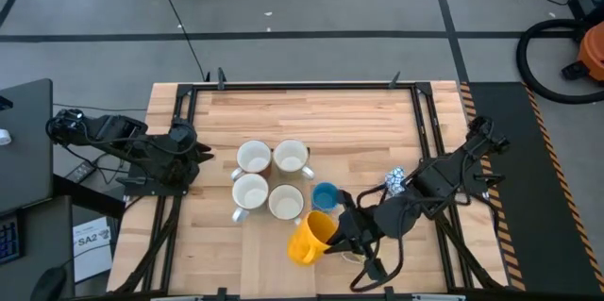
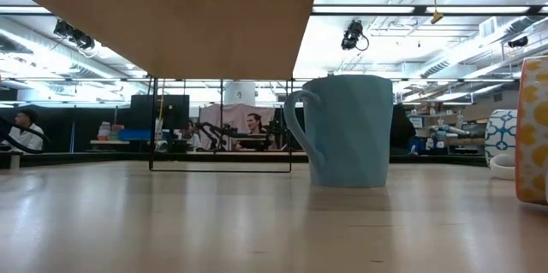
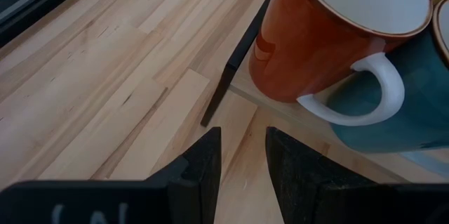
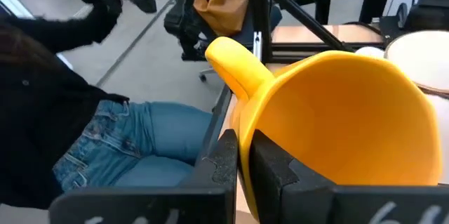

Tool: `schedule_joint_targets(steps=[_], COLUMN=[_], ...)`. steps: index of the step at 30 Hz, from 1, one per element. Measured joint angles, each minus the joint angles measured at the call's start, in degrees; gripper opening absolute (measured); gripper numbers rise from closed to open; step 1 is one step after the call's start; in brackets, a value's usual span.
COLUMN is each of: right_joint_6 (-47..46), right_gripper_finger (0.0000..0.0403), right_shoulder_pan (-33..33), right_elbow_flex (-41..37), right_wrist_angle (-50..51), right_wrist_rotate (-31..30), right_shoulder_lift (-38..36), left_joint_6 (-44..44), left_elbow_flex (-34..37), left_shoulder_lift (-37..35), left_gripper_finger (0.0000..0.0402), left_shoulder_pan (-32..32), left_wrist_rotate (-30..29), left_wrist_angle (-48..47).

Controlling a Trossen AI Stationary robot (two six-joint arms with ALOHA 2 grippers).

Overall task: Place coffee mugs
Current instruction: Put the top yellow mug on the shelf aligned with the blue mug

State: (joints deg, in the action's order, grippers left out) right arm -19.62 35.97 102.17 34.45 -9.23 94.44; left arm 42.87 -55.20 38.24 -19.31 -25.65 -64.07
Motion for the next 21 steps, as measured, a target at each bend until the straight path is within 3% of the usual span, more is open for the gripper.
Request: schedule_joint_targets(steps=[10,21], right_joint_6=[0.72,0.31], right_gripper_finger=[0.0026,0.0026], right_shoulder_pan=[0.08,0.09], right_elbow_flex=[-0.06,-0.08], right_wrist_angle=[-3.96,-2.2], right_wrist_rotate=[2.36,1.75], right_shoulder_lift=[5.69,6.11], left_joint_6=[0.01,0.0], left_elbow_flex=[0.0,0.0], left_shoulder_lift=[0.0,-0.02], left_gripper_finger=[0.0119,0.0119], left_shoulder_pan=[-0.02,0.0], left_wrist_rotate=[0.0,0.0], left_wrist_angle=[0.02,0.02])
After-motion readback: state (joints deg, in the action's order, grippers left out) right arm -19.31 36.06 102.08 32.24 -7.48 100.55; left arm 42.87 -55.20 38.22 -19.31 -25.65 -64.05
